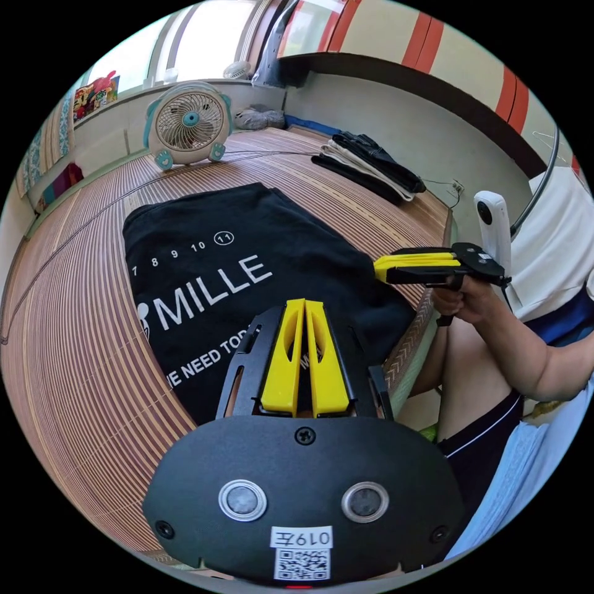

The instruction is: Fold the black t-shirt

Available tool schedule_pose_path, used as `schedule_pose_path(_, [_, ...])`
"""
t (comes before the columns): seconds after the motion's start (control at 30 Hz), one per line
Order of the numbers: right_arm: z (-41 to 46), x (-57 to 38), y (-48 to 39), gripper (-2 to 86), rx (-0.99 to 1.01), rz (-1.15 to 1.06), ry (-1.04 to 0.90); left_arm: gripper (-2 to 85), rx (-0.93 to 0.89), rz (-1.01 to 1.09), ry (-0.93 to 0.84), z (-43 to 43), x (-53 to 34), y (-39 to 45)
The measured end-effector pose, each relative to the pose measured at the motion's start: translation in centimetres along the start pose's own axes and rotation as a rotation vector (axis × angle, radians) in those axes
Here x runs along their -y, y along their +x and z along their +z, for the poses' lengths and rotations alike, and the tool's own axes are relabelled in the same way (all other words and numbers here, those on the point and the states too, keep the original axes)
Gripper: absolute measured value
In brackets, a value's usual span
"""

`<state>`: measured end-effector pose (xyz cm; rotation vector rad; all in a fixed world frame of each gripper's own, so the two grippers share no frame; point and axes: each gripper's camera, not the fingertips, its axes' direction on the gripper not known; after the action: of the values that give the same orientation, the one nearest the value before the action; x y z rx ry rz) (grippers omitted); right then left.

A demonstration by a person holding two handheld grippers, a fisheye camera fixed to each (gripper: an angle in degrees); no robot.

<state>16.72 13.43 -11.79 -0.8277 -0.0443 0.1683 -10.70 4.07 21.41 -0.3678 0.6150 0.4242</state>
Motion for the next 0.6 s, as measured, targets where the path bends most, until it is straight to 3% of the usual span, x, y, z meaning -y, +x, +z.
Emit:
schedule_pose_path(0.43, [0.3, -1.3, 8.1, -0.5, 0.218, 0.266, 0.06, 0.9, -0.003, -0.009, -0.008, 1.0, 2.3, -1.4])
schedule_pose_path(0.6, [-0.1, -0.7, 6.9, 0.4, 0.097, 0.154, 0.092, 0.8, 0.004, -0.003, 0.017, 0.8, 3.3, -1.2])
